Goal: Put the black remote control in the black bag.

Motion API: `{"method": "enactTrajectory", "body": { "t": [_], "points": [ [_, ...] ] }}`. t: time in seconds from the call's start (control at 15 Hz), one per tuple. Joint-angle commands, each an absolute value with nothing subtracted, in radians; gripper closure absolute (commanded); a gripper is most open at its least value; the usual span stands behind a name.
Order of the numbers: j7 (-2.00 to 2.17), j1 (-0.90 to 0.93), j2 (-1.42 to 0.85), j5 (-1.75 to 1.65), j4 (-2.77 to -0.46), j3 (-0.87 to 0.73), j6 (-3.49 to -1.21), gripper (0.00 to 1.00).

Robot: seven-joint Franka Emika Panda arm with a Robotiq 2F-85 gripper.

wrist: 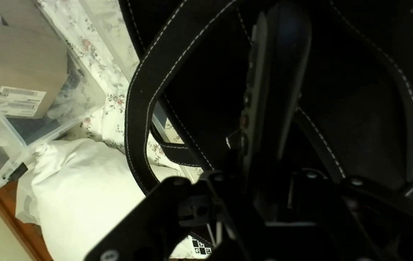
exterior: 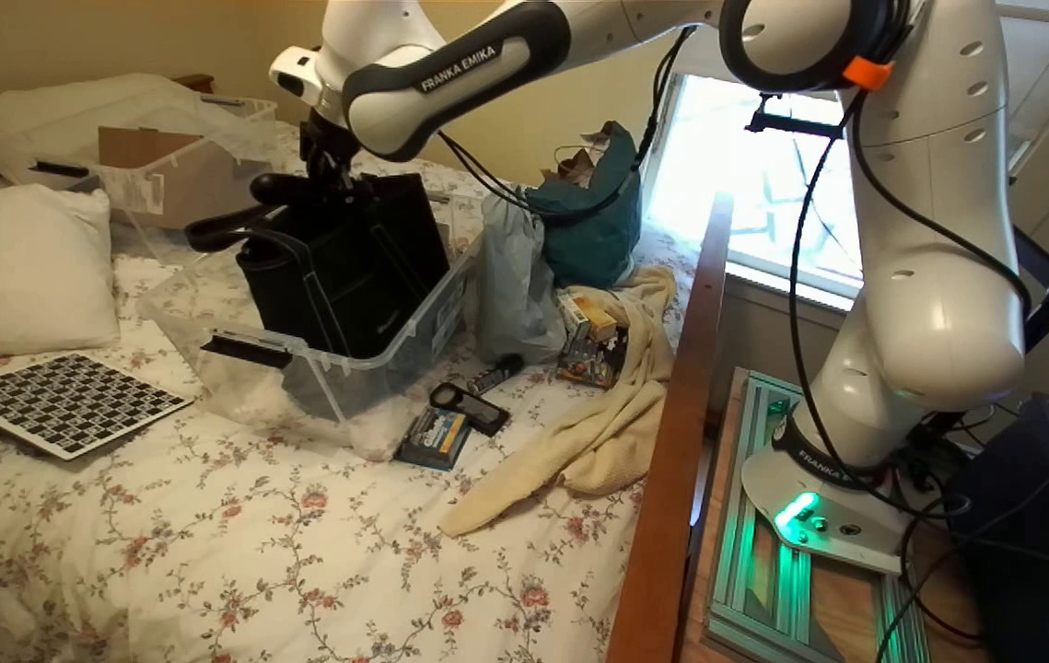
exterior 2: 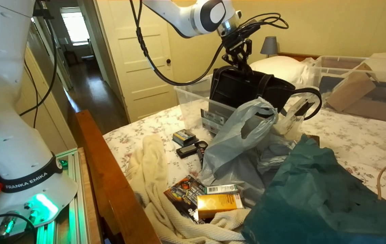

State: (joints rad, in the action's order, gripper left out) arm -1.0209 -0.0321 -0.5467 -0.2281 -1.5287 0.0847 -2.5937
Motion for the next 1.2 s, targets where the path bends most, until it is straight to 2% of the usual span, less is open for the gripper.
{"method": "enactTrajectory", "body": {
  "t": [0.0, 0.53, 0.6, 0.67, 1.07, 1.13],
  "points": [
    [-1.094, -0.023, -0.609, -0.285, -1.46, 0.076, -2.627, 0.93],
    [-1.201, -0.018, -0.701, -0.294, -1.358, 0.07, -2.639, 0.91],
    [-1.205, -0.015, -0.71, -0.297, -1.346, 0.064, -2.636, 0.64],
    [-1.21, -0.014, -0.718, -0.295, -1.333, 0.062, -2.629, 0.45],
    [-1.221, -0.021, -0.726, -0.273, -1.307, 0.071, -2.613, 0.04],
    [-1.214, -0.021, -0.718, -0.271, -1.312, 0.069, -2.612, 0.01]
  ]
}}
